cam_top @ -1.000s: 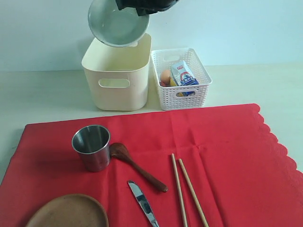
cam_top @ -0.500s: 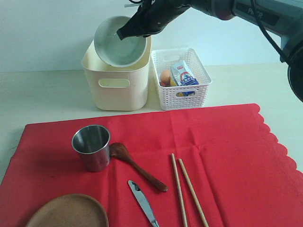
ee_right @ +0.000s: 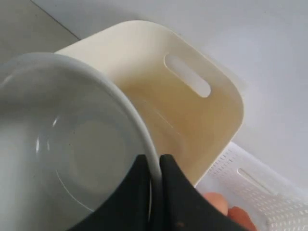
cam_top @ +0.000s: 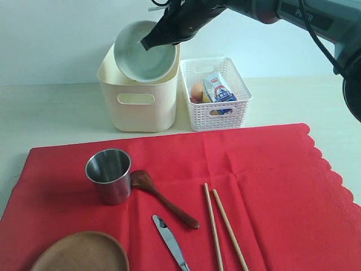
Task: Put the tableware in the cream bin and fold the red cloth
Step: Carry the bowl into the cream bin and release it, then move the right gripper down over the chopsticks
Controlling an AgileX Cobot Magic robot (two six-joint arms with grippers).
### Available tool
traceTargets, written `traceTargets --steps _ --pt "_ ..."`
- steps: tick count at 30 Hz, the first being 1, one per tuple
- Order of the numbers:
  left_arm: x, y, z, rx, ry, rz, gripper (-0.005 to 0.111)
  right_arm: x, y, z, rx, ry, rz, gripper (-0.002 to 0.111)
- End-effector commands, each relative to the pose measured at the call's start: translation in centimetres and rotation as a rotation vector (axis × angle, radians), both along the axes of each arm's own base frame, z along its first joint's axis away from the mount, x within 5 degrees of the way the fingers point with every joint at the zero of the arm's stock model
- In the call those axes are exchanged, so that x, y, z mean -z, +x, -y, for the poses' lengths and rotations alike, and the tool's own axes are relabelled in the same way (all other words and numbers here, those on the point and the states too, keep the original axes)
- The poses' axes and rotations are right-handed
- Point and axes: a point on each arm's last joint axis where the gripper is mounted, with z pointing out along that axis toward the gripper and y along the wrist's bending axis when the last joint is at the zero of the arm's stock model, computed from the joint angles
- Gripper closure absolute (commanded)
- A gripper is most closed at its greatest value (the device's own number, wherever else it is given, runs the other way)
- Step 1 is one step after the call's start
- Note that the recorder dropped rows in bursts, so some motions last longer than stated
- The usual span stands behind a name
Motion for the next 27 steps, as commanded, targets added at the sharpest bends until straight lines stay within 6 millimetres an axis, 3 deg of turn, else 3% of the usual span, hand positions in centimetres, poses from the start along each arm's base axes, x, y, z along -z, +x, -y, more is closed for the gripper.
traceTargets --steps 1,8,11,12,17,21,27 --pt "0.0 0.0 0.0 -0.005 0.004 0.011 0.107 -0.4 0.2 0.0 -0.017 -0.017 0.047 0.108" --pt "0.0 0.0 0.0 -0.005 0.004 0.011 0.107 -0.3 0.3 -0.1 -0.017 -0.015 0.047 0.104" --pt "0.0 0.0 0.0 -0.005 0.004 0.011 0.107 -0.3 0.2 0.0 -0.016 -0.016 0.041 0.09" --pt "0.0 0.0 0.0 -0.005 0.004 0.011 0.107 -0.1 0.1 0.0 -0.013 -0.021 0.025 0.08" --pt "0.0 0.0 0.0 -0.005 0.004 0.011 0.107 -0.4 -0.4 0.3 0.008 -0.022 -0.034 0.065" --pt "0.0 0.0 0.0 -0.005 0.004 0.011 0.107 -3.7 -1.9 1.1 0.041 0.006 -0.07 0.065" --pt "0.0 0.0 0.0 -0.005 0.004 0.011 0.107 -11.2 -6.5 3.5 0.068 0.022 -0.108 0.065"
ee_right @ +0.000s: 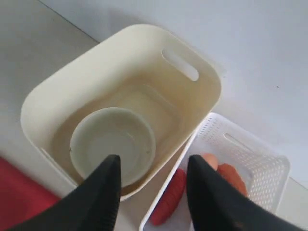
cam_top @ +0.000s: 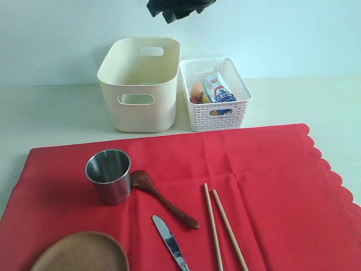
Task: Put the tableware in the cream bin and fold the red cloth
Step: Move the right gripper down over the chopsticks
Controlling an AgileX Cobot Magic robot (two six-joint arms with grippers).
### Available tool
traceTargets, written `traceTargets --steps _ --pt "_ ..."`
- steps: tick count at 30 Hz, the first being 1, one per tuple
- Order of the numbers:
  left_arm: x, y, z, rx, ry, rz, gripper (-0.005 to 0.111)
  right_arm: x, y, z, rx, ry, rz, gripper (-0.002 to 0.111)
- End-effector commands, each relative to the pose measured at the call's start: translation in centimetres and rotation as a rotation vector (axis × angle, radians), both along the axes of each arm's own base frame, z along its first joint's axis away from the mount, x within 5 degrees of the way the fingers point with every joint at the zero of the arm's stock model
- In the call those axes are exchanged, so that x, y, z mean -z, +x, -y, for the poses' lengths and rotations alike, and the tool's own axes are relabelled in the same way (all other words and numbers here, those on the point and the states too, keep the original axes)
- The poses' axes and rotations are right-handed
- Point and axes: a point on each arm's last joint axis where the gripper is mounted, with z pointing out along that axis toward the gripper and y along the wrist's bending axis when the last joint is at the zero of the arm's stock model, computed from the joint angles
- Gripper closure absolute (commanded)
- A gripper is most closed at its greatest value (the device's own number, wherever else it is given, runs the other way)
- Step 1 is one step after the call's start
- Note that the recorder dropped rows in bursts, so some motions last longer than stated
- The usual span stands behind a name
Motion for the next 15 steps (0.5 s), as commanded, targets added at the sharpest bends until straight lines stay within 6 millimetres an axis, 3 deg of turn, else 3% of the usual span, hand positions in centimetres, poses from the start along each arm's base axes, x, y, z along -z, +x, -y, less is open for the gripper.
traceTargets --steps 1,6,15 --pt "0.0 0.0 0.0 -0.005 0.004 0.011 0.107 -3.9 -2.6 1.5 0.035 0.002 -0.03 0.066" --pt "0.0 0.0 0.0 -0.005 0.004 0.011 0.107 -5.4 -5.9 3.8 0.12 -0.011 -0.086 0.082" --pt "0.0 0.0 0.0 -0.005 0.004 0.011 0.107 -3.8 -12.2 7.1 0.121 -0.037 -0.117 0.083"
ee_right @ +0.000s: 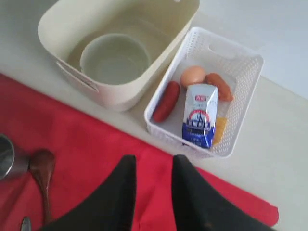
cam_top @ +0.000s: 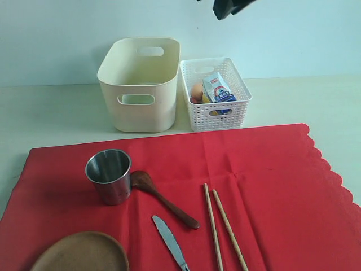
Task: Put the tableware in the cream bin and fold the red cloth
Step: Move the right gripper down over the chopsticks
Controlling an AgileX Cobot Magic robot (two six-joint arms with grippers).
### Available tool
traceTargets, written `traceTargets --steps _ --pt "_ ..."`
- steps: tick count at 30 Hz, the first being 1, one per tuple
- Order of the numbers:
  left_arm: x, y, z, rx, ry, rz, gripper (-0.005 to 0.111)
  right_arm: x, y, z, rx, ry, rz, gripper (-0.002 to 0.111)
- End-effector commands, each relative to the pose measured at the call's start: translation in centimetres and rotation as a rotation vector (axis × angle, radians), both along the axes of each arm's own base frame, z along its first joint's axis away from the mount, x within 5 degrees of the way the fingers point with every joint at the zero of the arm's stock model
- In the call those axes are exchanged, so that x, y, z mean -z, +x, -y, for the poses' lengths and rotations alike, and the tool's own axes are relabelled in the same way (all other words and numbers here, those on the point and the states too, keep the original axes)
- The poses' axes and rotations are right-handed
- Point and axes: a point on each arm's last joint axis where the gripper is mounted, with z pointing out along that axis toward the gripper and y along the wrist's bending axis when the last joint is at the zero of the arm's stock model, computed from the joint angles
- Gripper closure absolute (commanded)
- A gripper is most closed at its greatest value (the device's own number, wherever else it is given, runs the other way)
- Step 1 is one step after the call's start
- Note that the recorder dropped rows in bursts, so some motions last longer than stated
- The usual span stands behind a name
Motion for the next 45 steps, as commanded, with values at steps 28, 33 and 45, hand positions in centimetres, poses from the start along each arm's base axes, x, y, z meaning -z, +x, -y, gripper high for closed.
traceTargets --steps 28,33,45 --pt "0.0 0.0 0.0 -0.005 0.004 0.011 0.107 22.0 -9.0 1.7 -0.112 -0.088 -0.536 0.04" --pt "0.0 0.0 0.0 -0.005 0.004 0.011 0.107 23.3 -9.8 0.2 -0.162 -0.123 -0.568 0.038" --pt "0.0 0.0 0.0 -0.005 0.004 0.011 0.107 25.8 -10.4 -1.5 -0.067 -0.175 -0.629 0.038"
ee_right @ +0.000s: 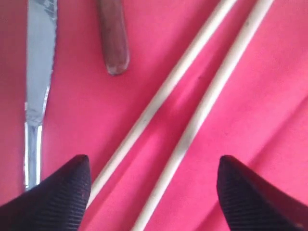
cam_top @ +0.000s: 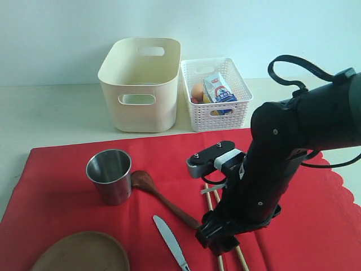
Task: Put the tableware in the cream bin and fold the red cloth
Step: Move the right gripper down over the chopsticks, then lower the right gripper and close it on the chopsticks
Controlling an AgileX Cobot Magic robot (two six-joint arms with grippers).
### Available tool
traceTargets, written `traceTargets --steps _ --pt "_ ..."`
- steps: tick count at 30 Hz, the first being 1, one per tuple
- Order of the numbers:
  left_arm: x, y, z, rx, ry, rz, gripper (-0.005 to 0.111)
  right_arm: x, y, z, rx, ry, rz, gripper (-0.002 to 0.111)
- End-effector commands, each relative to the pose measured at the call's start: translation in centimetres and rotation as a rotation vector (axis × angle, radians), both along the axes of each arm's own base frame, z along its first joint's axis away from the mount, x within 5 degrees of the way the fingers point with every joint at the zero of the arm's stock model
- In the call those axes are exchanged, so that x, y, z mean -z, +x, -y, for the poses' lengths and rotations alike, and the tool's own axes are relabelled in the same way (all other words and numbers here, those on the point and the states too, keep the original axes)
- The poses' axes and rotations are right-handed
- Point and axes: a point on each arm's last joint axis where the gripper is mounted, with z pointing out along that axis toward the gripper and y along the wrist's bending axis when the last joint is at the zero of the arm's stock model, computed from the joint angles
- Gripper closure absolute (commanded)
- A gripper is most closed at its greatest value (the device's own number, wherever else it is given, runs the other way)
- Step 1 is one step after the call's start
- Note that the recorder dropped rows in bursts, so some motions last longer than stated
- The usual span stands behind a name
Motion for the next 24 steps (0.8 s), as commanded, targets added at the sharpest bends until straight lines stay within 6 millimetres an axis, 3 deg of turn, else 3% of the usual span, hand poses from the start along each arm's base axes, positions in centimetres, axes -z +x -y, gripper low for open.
traceTargets --steps 1,8,24 --pt "0.0 0.0 0.0 -0.005 0.004 0.011 0.107 0.8 0.2 -0.2 0.036 -0.016 -0.011 0.038" --pt "0.0 0.0 0.0 -0.005 0.004 0.011 0.107 1.9 0.0 -0.6 0.093 0.0 -0.074 0.038" --pt "0.0 0.0 0.0 -0.005 0.004 0.011 0.107 1.9 -0.1 -1.2 0.061 0.0 -0.024 0.038"
